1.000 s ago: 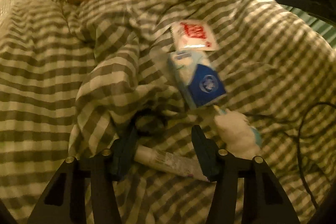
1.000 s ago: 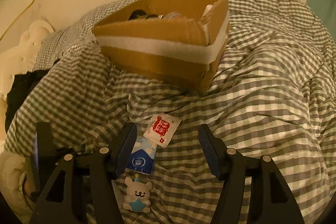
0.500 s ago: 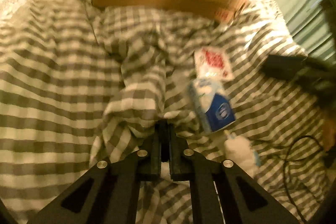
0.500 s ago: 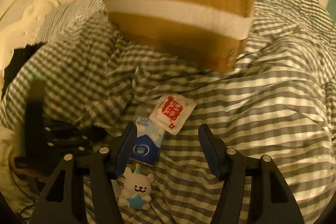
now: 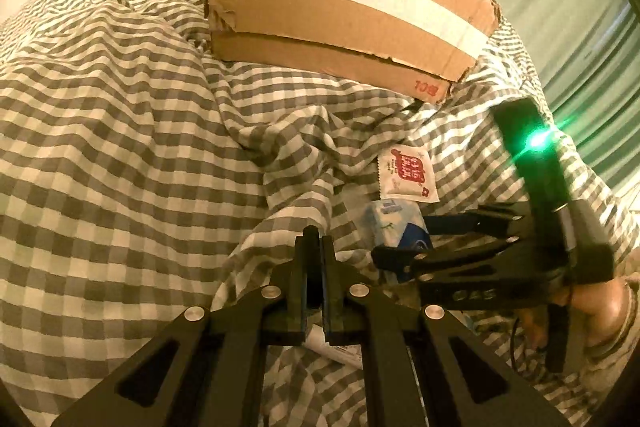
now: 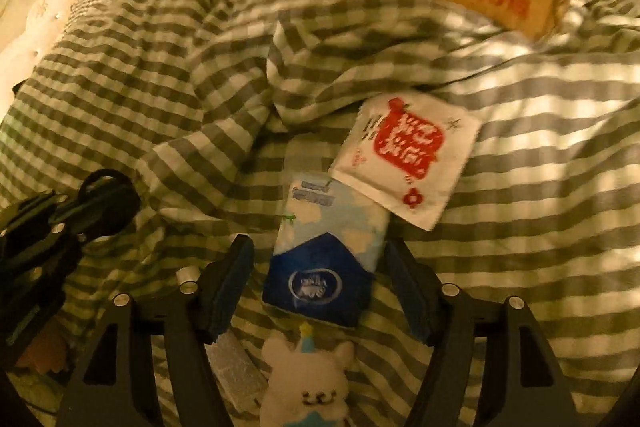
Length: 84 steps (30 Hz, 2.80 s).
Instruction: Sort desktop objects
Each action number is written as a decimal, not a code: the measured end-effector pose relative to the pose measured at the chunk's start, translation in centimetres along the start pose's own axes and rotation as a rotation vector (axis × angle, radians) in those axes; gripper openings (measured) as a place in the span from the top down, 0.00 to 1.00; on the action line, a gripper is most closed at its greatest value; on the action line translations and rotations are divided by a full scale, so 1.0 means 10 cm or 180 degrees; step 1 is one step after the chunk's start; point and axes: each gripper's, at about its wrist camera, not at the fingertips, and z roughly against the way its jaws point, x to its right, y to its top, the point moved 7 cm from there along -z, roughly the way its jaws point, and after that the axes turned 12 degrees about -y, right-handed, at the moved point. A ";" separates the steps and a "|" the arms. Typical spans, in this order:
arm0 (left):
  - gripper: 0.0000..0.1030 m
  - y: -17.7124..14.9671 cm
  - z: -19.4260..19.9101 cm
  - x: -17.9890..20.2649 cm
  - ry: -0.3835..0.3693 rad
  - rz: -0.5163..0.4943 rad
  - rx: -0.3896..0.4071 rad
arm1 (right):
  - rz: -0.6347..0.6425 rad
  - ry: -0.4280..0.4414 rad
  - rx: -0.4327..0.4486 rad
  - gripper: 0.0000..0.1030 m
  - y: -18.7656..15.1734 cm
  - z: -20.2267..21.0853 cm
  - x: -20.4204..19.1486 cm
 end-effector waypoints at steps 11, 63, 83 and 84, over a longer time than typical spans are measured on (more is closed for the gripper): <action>0.95 0.07 0.16 -0.01 0.0026 -0.0013 0.0214 | 0.0154 -0.0122 0.0369 0.46 -0.12 0.39 -0.01; 0.03 2.78 0.23 -0.07 0.0475 -0.0485 0.1065 | 0.0037 -0.0012 0.1992 0.30 2.24 2.17 0.73; 0.03 0.19 0.59 -0.17 0.0933 0.0271 0.0553 | 0.0168 0.0063 0.1440 0.30 -0.06 1.63 0.37; 0.04 0.08 0.54 -0.16 0.0874 0.0299 0.0442 | 0.0187 0.0078 0.1354 0.30 -0.14 1.54 0.33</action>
